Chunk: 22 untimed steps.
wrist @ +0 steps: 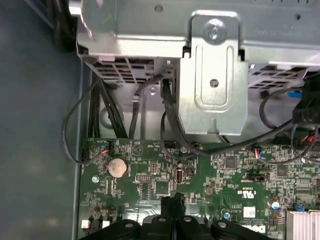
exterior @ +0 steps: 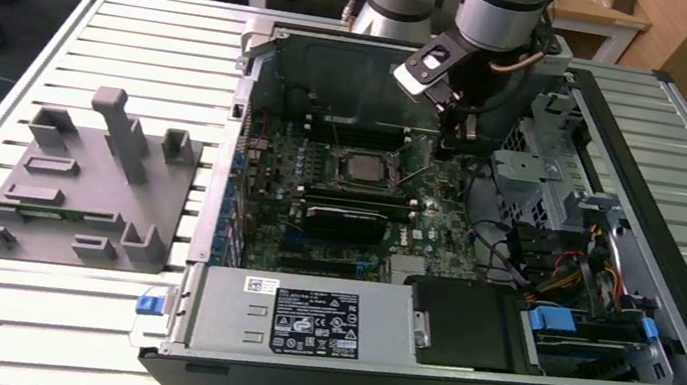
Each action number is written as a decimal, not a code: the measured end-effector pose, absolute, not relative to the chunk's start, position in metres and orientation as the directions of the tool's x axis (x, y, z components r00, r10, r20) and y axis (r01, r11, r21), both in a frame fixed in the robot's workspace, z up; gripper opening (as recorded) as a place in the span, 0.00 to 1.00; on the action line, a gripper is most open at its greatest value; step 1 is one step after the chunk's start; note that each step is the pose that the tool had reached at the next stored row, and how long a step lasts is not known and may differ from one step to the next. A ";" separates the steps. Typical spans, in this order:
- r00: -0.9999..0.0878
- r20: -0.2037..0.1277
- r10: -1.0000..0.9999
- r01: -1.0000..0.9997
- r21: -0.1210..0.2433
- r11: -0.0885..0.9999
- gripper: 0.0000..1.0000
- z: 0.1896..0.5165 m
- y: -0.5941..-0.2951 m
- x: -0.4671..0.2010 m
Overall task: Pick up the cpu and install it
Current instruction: 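Close the cpu cover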
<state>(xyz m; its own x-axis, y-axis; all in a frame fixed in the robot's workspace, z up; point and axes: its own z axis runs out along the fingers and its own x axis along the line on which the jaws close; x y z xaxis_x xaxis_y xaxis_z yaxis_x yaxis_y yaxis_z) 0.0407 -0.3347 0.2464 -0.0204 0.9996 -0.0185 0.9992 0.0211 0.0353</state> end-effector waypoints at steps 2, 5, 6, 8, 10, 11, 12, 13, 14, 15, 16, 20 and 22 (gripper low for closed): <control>-0.020 -0.018 1.000 0.999 0.035 0.021 0.11 0.245 -0.335 0.038; -0.020 -0.019 1.000 0.999 0.035 0.021 0.11 0.245 -0.335 0.034; -0.020 -0.019 1.000 0.999 0.035 0.021 0.11 0.244 -0.335 0.034; -0.021 -0.018 1.000 0.999 0.035 0.021 0.11 0.244 -0.335 0.033; -0.020 -0.018 1.000 0.999 0.035 0.021 0.11 0.244 -0.335 0.033; -0.020 -0.019 1.000 0.999 0.035 0.021 0.11 0.244 -0.335 0.032; -0.020 -0.018 1.000 0.999 0.035 0.021 0.11 0.244 -0.335 0.031; -0.020 -0.018 1.000 0.999 0.035 0.021 0.11 0.244 -0.335 0.031; -0.020 -0.018 1.000 0.999 0.035 0.021 0.11 0.244 -0.335 0.031; -0.020 -0.019 1.000 0.999 0.035 0.021 0.11 0.244 -0.335 0.031; -0.020 -0.019 1.000 0.999 0.035 0.021 0.11 0.244 -0.335 0.031; -0.020 -0.019 1.000 0.999 0.035 0.021 0.11 0.244 -0.335 0.030; -0.020 -0.019 1.000 0.999 0.035 0.021 0.11 0.244 -0.335 0.028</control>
<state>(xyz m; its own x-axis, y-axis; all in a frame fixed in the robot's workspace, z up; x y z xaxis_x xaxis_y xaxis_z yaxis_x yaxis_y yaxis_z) 0.0278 -0.3347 0.2444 -0.0204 0.9996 -0.0185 0.9992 0.0210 0.0353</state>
